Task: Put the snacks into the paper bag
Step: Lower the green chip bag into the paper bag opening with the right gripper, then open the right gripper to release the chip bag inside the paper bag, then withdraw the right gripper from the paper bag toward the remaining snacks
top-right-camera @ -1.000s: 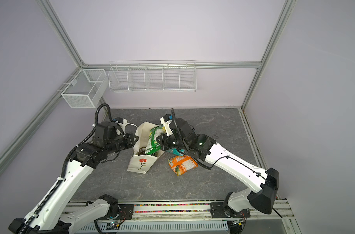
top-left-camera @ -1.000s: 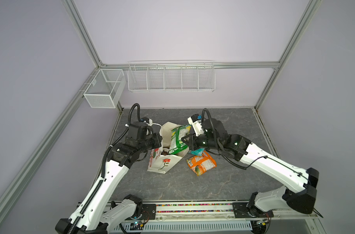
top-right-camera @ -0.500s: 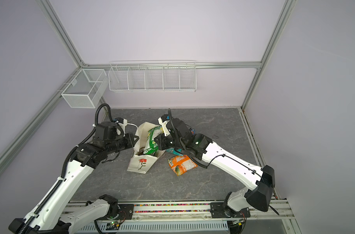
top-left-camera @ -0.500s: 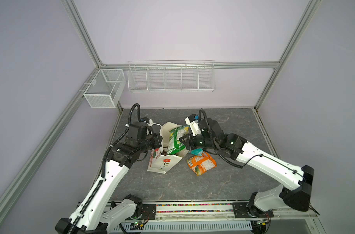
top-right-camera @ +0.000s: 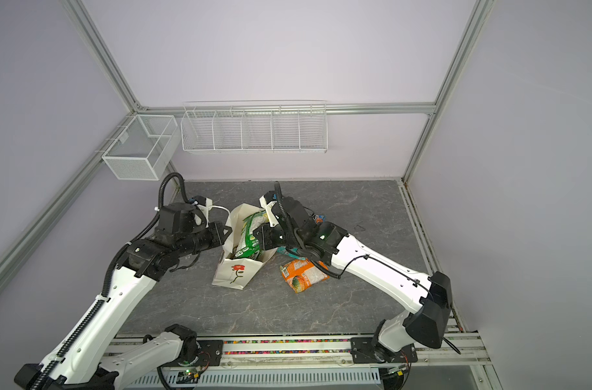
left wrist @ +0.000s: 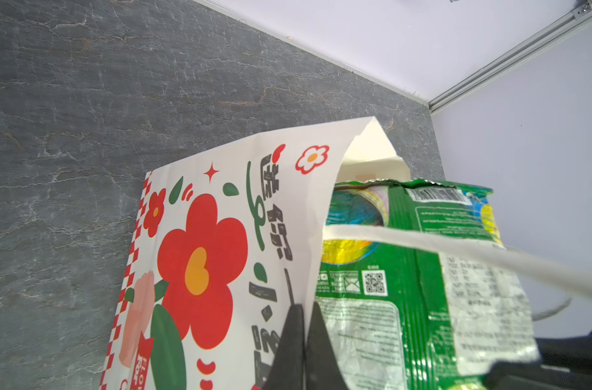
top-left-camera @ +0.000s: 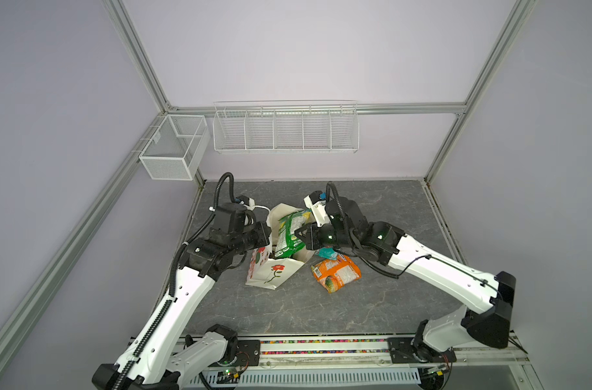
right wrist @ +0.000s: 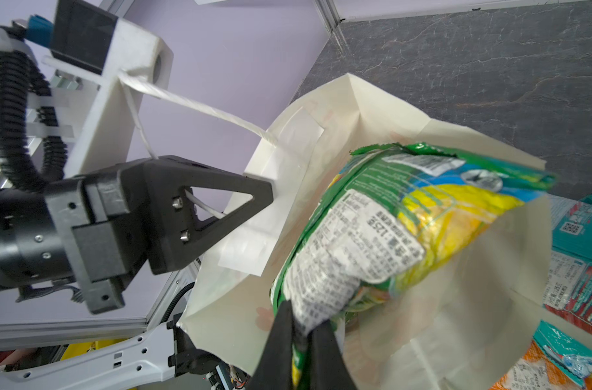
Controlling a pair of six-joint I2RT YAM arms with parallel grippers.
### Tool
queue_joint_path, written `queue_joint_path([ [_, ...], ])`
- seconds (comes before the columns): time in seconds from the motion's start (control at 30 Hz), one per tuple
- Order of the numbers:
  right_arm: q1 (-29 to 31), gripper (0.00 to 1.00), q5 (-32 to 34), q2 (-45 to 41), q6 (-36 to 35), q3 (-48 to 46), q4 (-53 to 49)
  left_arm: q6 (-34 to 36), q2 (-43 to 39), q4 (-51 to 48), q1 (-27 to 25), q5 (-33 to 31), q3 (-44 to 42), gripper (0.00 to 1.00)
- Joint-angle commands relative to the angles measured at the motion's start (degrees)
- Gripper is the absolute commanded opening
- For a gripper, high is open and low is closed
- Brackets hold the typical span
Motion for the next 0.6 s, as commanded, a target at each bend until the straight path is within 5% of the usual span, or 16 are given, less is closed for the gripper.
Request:
queue_joint_path([
  [0.0,0.56,0.07,0.33,0.79,0.89,2.0,3.77,-0.46,-0.79,0.81,-0.27,0.94,-0.62,0.0],
  [0.2,0.81,0.09,0.39,1.7,1.54,2.33,3.77,-0.41,-0.77,0.72,-0.32,0.95,-0.52,0.0],
  [0.33,1.08,0.58,-2.48,1.5,0.4,1.62,6.05,-0.29,-0.85,0.55,-0.32,0.76,-0.34,0.0],
  [0.57,1.21,0.6,0.82,0.22,0.32,1.33,3.51,-0.22,-0.63,0.46,-0.29,0.68,-0.08,0.0],
])
